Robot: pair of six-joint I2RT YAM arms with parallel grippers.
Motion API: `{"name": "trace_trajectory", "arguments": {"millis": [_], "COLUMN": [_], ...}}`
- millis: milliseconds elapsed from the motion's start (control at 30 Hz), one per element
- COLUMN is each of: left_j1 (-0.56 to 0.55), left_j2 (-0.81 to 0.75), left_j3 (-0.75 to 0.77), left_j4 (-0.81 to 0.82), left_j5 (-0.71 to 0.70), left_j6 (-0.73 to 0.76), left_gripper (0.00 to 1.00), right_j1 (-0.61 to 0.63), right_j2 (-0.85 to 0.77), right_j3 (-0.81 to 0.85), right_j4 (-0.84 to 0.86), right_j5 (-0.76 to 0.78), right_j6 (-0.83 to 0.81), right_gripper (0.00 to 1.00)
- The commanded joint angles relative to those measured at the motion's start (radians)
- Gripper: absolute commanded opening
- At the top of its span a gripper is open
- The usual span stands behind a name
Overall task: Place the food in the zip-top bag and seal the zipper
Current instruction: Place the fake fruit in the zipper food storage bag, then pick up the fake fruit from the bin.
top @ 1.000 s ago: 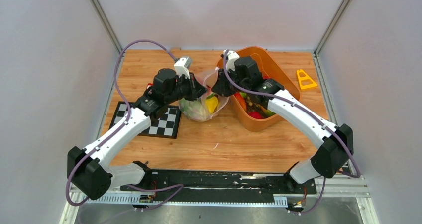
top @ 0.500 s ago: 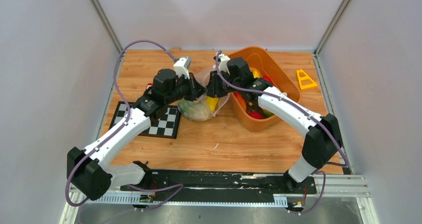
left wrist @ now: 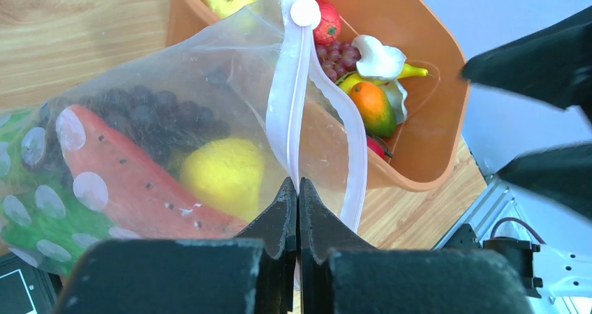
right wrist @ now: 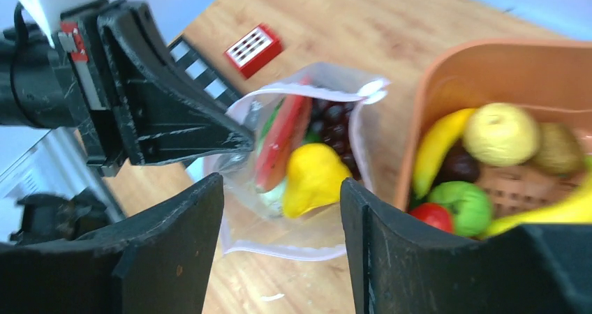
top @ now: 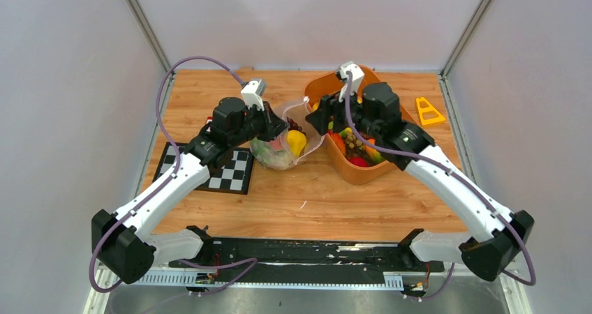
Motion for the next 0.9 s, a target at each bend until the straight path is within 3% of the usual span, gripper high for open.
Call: {"name": "trace_trajectory", "arguments": {"millis": [0, 167, 467, 867], "left_j1": [0.0, 0.0, 0.0, 0.0], "left_j2": [-0.021, -0.019, -0.037, -0.036], "left_j3": [0.004, 0.01, -0.002, -0.004], "left_j4": [0.035, 0.034, 0.02, 0.023], "left_j5": [-0.01, -0.008, -0.027, -0.019], "left_j6": [0.011, 0.011, 0.015, 0.006], "left_gripper": [0.0, 0.0, 0.0, 0.0], "right_j1": [-0.029, -0.129, -0.348, -0.423], "right_j2": [-0.074, -0.035, 0.062, 0.242], "right_j3": [-0.069, -0.116, -0.185, -0.171], "right_j4": [0.065, 0.038, -0.003, 0.067], "right_j5": [0.289, 0.398, 0.278, 0.128], "right_j6": [-0.056, 0.022, 0.163, 0.243], "right_gripper": [0.63, 0.64, 0.64, 0.64]}}
